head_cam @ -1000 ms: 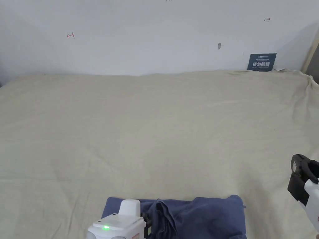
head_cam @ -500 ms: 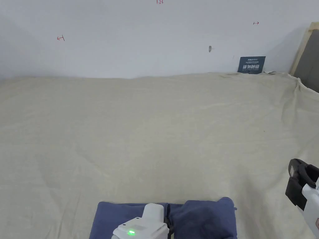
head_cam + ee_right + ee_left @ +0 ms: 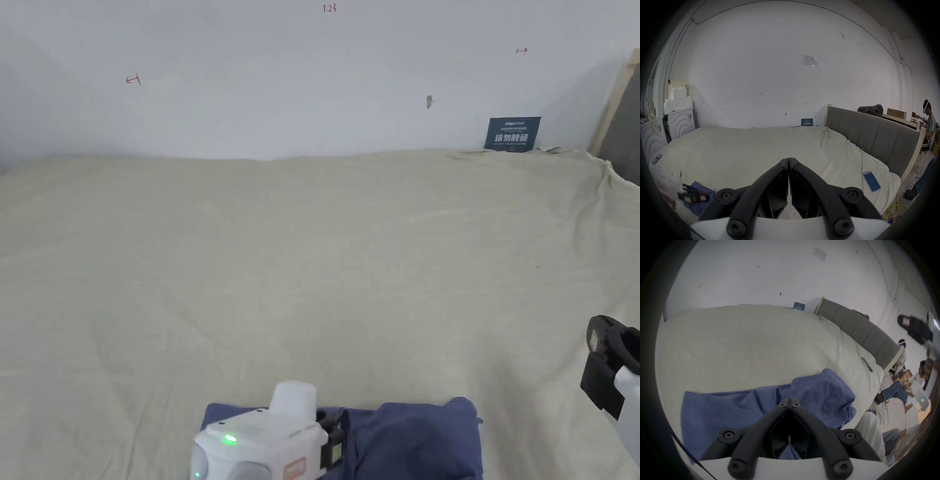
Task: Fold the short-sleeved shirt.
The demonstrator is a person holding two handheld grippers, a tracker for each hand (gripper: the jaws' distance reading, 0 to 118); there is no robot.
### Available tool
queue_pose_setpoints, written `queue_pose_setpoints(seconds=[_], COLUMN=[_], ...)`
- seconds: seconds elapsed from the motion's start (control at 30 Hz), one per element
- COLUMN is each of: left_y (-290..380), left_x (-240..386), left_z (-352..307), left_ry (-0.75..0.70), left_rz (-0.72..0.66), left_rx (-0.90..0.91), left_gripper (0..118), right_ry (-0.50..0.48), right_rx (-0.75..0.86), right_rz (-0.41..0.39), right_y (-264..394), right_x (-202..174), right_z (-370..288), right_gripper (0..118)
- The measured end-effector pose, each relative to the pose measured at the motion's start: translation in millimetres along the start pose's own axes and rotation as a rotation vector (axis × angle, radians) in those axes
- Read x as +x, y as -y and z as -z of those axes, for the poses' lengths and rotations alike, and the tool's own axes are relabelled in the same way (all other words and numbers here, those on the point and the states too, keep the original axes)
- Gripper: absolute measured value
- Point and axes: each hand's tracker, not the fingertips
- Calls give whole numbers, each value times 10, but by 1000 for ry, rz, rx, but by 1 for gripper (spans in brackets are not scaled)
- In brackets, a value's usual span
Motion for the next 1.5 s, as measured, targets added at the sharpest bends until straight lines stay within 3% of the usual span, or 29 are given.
queue_pose_setpoints(seconds=[0.37, 0.47, 0.53, 0.57, 0.6, 0.63, 0.67, 0.7, 1.13, 1.33, 1.4, 1.5], left_y=[-369, -354, -297, -259, -207, -167, -132, -103, 211, 100, 96, 82], left_x=[-1114, -1385, -1598, -1700, -1786, -1851, -1895, -1895, -2404, -2218, -2109, -1944], left_z=[-742, -830, -823, -795, -771, -748, -726, -712, -116, -23, 38, 36], left_ry=[26, 62, 114, 119, 102, 83, 59, 48, 102, 149, 158, 159], left_rz=[-149, -236, -316, -340, -348, -364, -382, -382, -461, -435, -415, -338], left_rx=[-2, -39, -76, -94, -92, -112, -130, -155, -273, -251, -294, -326], left_gripper=[0, 5, 21, 37, 64, 80, 89, 90, 100, 104, 97, 68], right_ry=[-31, -31, -31, -32, -32, -33, -33, -35, -46, -49, -50, -49], right_rx=[7, 6, 3, 0, -3, -5, -8, -10, -50, -61, -61, -60], right_rz=[-10, -16, -16, -17, -19, -22, -24, -27, -41, -41, -42, -39], right_y=[-47, -45, -42, -41, -39, -41, -42, -39, 26, 40, 41, 38], right_x=[-158, -178, -194, -203, -213, -233, -246, -257, -399, -418, -422, -414], right_z=[27, 45, 56, 61, 66, 66, 67, 70, 132, 163, 165, 165], right_gripper=[0, 0, 0, 0, 0, 0, 0, 0, 0, 0, 0, 0])
